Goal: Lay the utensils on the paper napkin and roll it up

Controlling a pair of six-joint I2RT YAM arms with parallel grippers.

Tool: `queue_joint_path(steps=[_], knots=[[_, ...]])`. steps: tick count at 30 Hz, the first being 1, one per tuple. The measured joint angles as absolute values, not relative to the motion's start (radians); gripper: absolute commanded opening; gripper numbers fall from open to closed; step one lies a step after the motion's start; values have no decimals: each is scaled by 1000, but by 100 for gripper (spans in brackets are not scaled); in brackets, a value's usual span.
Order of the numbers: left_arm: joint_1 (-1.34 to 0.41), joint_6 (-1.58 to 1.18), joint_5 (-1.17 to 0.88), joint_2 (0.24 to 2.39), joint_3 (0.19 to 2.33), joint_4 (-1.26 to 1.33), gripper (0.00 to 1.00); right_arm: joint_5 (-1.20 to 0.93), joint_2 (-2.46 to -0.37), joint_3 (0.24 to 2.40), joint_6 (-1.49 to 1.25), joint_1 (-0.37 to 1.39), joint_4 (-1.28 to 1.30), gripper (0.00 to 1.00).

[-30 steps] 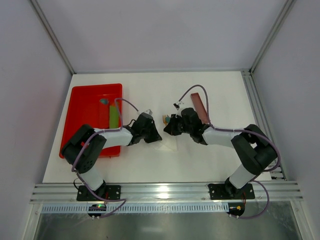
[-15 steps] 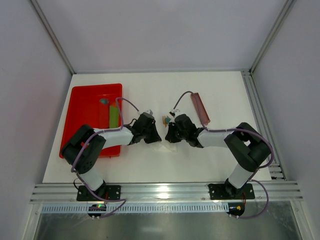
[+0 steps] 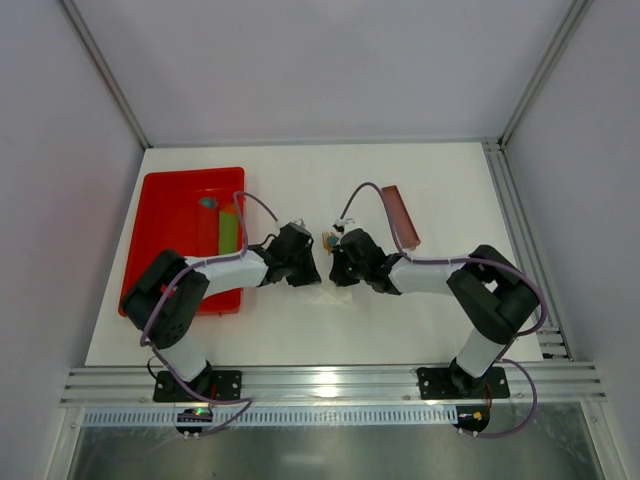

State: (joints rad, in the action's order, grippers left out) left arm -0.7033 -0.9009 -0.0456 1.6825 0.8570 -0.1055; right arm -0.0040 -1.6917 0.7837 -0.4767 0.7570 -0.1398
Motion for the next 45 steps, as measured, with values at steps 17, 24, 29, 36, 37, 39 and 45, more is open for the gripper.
queue_joint_path(steps=[17,24,29,36,37,39,45], knots=[[-704,-914,112,1522,766,-259,55,6,-1695,776,-516,764,-163,6],[-711,-966,82,1502,693,-98,53,8,-1695,767,-527,765,-179,6],[-718,-1015,51,1461,609,19,52,8,-1695,760,-530,765,-195,6],[-753,-1071,40,1399,515,111,52,8,-1695,750,-537,765,-216,6],[-757,-1081,38,1401,509,125,52,8,-1695,747,-539,765,-221,6],[-768,-1101,33,1412,500,162,52,8,-1695,745,-543,765,-226,6],[-793,-1127,34,1447,499,233,52,9,-1695,736,-552,765,-240,6]])
